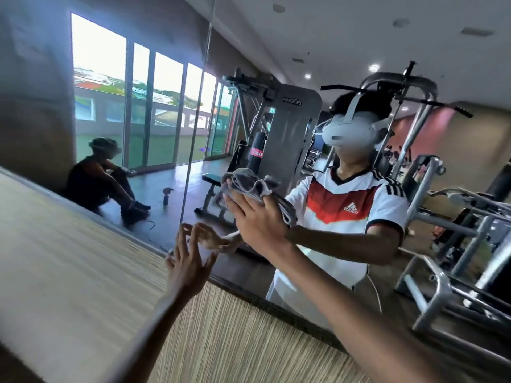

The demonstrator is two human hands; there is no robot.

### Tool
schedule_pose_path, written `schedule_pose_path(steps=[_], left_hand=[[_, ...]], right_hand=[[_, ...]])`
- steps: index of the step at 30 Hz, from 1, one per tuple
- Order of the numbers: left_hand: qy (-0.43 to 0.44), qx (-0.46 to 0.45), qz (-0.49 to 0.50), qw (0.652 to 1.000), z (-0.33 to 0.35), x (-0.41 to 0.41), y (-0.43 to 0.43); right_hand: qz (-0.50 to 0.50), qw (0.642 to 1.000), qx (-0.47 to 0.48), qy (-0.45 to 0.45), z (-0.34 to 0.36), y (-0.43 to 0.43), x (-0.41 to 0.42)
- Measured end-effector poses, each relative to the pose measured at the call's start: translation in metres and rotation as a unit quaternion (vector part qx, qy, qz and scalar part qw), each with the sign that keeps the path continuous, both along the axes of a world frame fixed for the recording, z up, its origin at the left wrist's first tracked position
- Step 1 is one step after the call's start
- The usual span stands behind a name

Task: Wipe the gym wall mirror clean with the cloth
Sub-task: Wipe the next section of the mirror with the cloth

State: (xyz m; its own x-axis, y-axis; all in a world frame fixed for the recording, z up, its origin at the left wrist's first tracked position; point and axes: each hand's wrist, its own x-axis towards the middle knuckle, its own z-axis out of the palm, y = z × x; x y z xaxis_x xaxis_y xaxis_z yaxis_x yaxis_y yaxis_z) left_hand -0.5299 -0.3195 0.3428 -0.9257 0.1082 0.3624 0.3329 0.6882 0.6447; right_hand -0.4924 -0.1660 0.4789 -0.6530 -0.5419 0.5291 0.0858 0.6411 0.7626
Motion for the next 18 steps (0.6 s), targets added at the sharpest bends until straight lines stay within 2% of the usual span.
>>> schedule_pose_path(steps=[4, 7, 9, 11, 13, 14, 16, 18], left_hand=[[0.018, -0.027, -0.004, 0.999, -0.009, -0.006, -0.007], [0.017, -0.030, -0.013, 0.999, -0.015, -0.012, -0.010], [0.010, -0.013, -0.013, 1.000, -0.019, -0.015, -0.009], [0.004, 0.003, -0.009, 1.000, -0.021, -0.016, -0.009], [0.000, 0.002, -0.007, 1.000, -0.022, -0.017, -0.009], [0.001, -0.001, -0.006, 1.000, -0.022, -0.017, -0.009], [0.003, 0.000, -0.004, 1.000, -0.024, -0.018, -0.009], [0.012, -0.007, -0.001, 1.000, -0.027, -0.018, -0.011]], right_hand=[[0.017, 0.985, 0.122, -0.122, -0.033, 0.002, 0.012], [0.048, 0.973, 0.177, -0.142, -0.026, 0.034, 0.022], [0.036, 0.981, 0.164, -0.096, -0.003, 0.038, 0.015], [-0.003, 0.995, 0.088, -0.042, 0.022, 0.018, -0.006], [-0.041, 0.998, 0.019, -0.040, 0.036, -0.019, -0.021], [-0.046, 0.998, 0.014, -0.031, 0.033, -0.034, -0.028], [-0.039, 0.997, 0.052, -0.048, 0.010, -0.056, -0.045], [-0.058, 0.985, 0.084, -0.138, -0.015, -0.065, -0.050]])
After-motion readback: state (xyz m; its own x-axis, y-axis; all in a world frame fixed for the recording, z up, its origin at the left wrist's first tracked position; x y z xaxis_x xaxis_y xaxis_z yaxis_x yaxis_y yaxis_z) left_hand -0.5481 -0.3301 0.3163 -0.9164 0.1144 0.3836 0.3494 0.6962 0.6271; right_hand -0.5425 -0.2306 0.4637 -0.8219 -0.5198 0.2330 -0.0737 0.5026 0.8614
